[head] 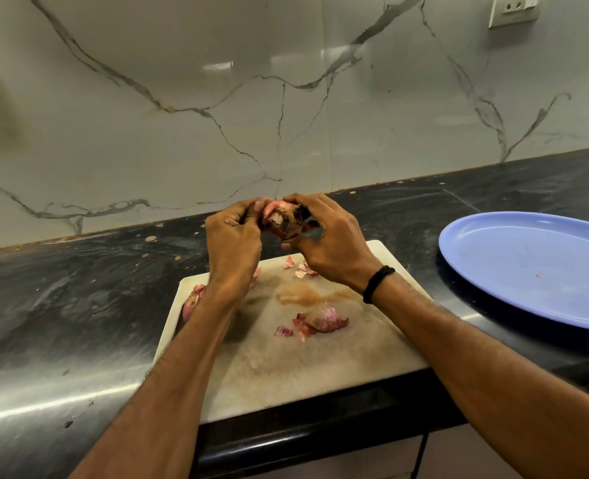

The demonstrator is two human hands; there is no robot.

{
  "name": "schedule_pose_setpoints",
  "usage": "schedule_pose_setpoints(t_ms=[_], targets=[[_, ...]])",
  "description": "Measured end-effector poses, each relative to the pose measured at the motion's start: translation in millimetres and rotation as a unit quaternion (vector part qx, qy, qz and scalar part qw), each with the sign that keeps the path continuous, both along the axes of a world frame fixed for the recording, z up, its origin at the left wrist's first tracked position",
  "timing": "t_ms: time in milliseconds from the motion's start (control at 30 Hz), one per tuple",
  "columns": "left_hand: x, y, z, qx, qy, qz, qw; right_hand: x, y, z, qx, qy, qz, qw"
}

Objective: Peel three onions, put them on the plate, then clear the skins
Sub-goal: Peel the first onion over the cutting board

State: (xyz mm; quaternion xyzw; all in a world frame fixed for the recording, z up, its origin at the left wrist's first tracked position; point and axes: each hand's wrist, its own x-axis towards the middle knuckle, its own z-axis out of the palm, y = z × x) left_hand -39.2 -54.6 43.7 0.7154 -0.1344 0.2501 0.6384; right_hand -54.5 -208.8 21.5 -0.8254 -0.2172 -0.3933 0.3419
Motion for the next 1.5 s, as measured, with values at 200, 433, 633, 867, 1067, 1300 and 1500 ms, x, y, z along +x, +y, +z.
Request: schedule_pose_setpoints(t_ms=[200,433,633,867,1067,1300,1500], targets=[[0.2,-1.1,0.8,0.008,0.005,-0.024,1.0,1.4,-2.8,0.9,0.02,0.015,-0.009,1.0],[-6.6,2.9,7.3,0.03,-0.029,-0.045,0.998,5.8,-7.1,-0.4,0.033,0.027,-0.035,0.998],[-6.9,2.2,6.9,0.098,-0.061,0.008,0.993,4.6,-5.6,-0.5,0.028,0.015,-0.031,0.999],[-1.0,0.9,3.2,0.095,-0.035,0.004,0.995,3.8,-5.6,-0.3,0.021,0.015,-0.019,1.0],[0.1,2.5,4.6,0.037,0.004,-0.007,0.999,2.6,-4.7,1.7,0.034,0.017,-0.007,0.999],[0.3,5.6,4.5,0.082,0.023,0.077,0.993,4.8,-5.0,1.7,0.064,0.018,-0.006,0.998],[-8.5,7.8,7.2,0.14,0.009,0.068,0.988,4.6,-6.4,2.2,0.082,0.013,-0.005,0.997]])
